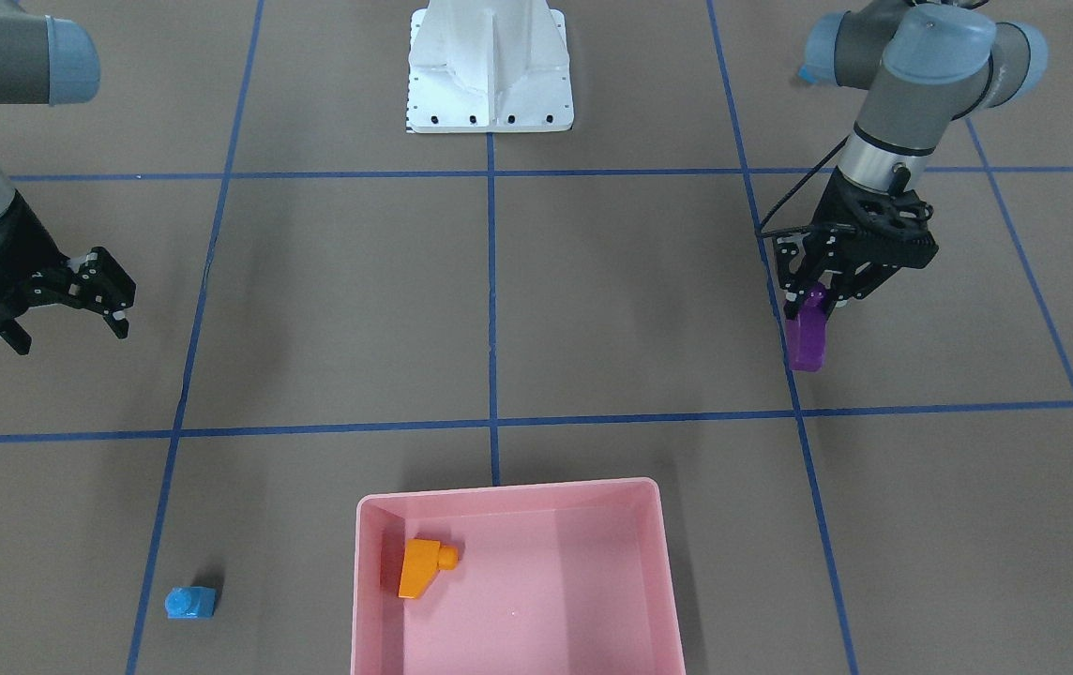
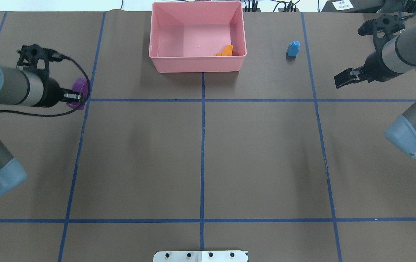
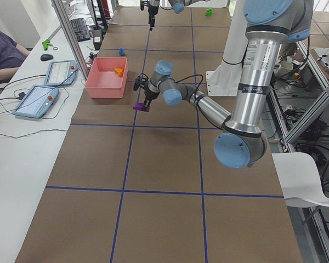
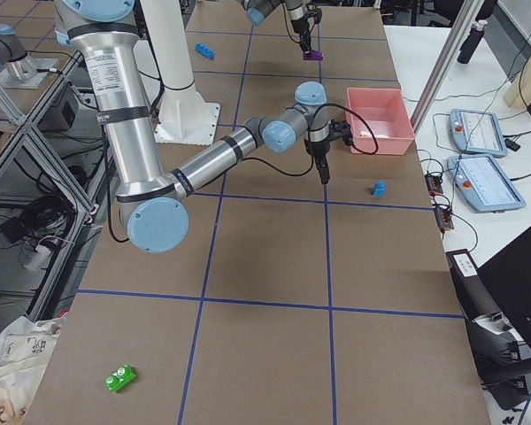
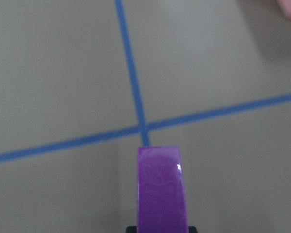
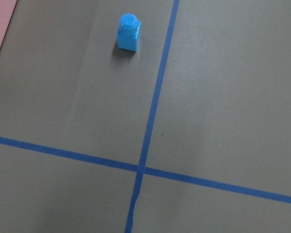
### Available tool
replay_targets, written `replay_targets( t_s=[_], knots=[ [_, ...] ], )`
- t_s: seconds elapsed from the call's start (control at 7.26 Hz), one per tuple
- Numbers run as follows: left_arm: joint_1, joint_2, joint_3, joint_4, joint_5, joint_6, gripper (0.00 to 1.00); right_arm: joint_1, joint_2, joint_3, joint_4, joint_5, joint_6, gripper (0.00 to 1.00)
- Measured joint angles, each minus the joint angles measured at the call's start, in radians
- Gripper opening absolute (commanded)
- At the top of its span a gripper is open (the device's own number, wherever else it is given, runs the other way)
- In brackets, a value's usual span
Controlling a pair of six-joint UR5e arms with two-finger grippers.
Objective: Put all blocks into box
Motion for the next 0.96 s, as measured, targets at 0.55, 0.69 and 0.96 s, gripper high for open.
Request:
replay_targets(
  t_s=[0.55, 0.69, 0.96],
  knots=[
    [-0.069, -0.603, 0.508, 0.104, 0.001, -0.054, 0.00, 0.005, 0.005, -0.008, 0.000, -0.004, -0.001, 0.99],
    [-0.087, -0.702, 0.655, 0.079, -0.001, -0.055, 0.00, 0.006, 0.007, -0.012, 0.000, -0.006, -0.001, 0.99],
    [-0.101, -0.822, 0.885, -0.004, -0.003, -0.059, 0.75, 0.008, 0.030, -0.045, 0.000, -0.011, 0.002, 0.99]
  ],
)
